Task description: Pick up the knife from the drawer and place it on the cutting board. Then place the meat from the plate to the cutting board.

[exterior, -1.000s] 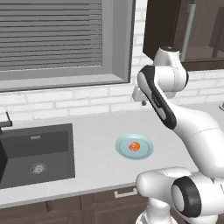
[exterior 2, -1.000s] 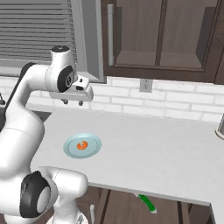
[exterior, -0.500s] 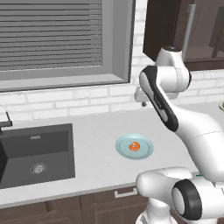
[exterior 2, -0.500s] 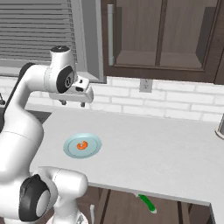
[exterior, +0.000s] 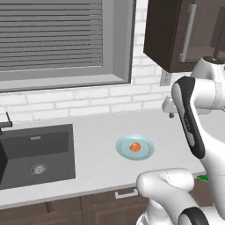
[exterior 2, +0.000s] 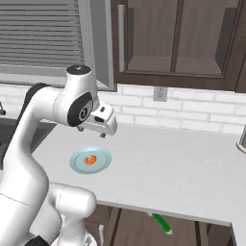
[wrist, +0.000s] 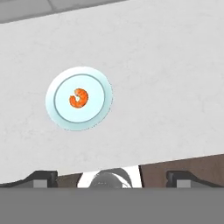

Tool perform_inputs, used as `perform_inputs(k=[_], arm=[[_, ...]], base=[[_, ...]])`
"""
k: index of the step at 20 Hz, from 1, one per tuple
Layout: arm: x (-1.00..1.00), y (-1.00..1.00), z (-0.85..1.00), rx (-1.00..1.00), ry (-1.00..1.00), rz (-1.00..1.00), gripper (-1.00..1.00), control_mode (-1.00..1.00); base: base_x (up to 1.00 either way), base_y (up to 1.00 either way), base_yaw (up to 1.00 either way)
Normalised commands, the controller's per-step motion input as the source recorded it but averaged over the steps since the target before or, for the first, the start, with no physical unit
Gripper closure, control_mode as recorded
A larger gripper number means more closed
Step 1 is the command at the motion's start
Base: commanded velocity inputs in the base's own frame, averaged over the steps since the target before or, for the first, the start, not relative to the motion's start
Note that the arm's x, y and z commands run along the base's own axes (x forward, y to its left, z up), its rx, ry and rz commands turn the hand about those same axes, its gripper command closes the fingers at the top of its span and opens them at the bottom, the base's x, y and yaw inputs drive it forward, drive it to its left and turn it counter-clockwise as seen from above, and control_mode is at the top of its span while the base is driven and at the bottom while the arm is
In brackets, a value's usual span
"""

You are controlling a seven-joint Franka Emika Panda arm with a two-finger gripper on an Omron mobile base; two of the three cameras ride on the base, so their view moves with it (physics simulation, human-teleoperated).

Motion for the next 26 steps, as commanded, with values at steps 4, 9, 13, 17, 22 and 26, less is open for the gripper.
perform_inputs(k=[4, 9, 13, 17, 22, 26], arm=[[0.20, -0.21, -0.02, 0.01, 0.03, -0.03, -1.00, -1.00], [0.13, -0.35, -0.05, 0.02, 0.01, 0.00, -1.00, -1.00], [-0.24, 0.05, -0.19, 0.00, 0.00, 0.00, -1.00, 1.00], [0.00, 0.00, 0.00, 0.00, 0.00, 0.00, -1.00, 1.00], [0.00, 0.00, 0.00, 0.00, 0.00, 0.00, -1.00, 1.00], [0.00, 0.00, 0.00, 0.00, 0.00, 0.00, -1.00, 1.00]], base=[[0.00, 0.00, 0.00], [0.00, 0.00, 0.00], [-0.21, 0.06, -0.01], [-0.94, 0.24, -0.11], [-0.62, 0.46, -0.31], [0.05, 0.95, -0.39]])
